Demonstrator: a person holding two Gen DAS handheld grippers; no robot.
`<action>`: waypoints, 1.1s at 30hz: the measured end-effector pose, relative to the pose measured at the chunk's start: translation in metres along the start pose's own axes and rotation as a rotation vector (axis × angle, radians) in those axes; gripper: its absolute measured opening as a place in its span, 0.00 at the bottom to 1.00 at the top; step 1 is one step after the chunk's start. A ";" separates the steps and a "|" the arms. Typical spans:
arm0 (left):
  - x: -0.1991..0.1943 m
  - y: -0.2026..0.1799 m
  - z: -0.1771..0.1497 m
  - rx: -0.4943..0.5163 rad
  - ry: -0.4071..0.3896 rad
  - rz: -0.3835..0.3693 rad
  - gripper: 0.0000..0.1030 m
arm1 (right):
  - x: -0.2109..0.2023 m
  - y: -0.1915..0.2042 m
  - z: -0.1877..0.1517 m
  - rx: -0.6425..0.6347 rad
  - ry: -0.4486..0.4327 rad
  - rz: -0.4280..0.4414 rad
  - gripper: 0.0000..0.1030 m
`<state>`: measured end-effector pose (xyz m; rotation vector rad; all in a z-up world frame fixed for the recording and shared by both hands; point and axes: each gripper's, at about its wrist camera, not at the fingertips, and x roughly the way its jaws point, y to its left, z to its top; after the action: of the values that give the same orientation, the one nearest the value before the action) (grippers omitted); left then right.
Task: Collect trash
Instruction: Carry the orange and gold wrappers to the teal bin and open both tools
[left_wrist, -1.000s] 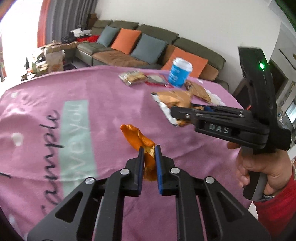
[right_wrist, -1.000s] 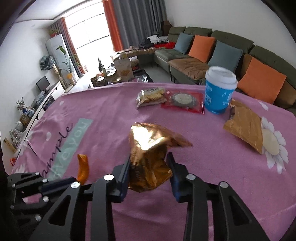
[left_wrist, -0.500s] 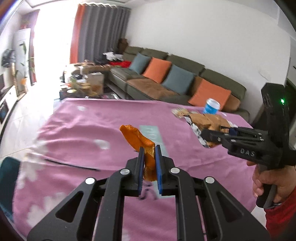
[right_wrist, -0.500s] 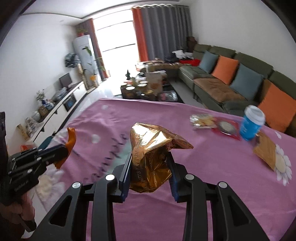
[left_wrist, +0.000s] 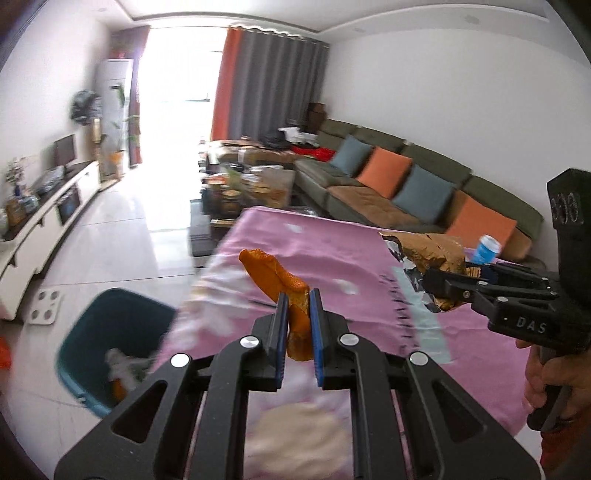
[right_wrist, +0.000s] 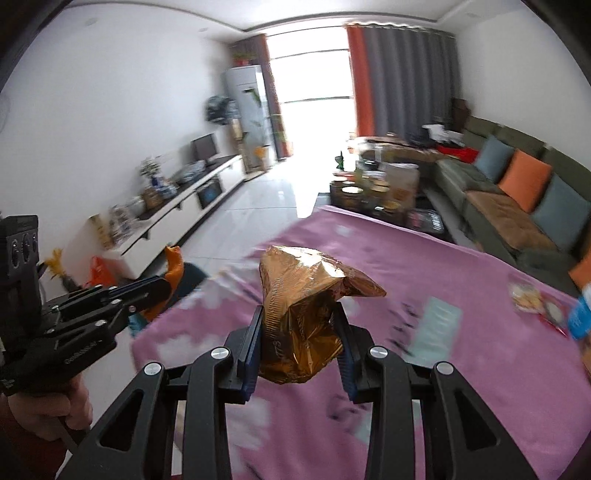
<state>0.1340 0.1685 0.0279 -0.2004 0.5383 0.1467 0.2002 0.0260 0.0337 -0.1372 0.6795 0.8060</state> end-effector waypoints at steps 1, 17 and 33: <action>-0.003 0.008 -0.001 -0.005 -0.003 0.013 0.11 | 0.003 0.006 0.003 -0.011 0.001 0.012 0.32; -0.072 0.137 -0.016 -0.117 -0.024 0.269 0.11 | 0.067 0.129 0.043 -0.172 0.063 0.188 0.32; -0.047 0.192 -0.040 -0.194 0.061 0.335 0.11 | 0.146 0.190 0.050 -0.271 0.203 0.188 0.32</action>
<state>0.0381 0.3422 -0.0104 -0.3039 0.6162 0.5210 0.1643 0.2673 0.0100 -0.4095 0.7800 1.0731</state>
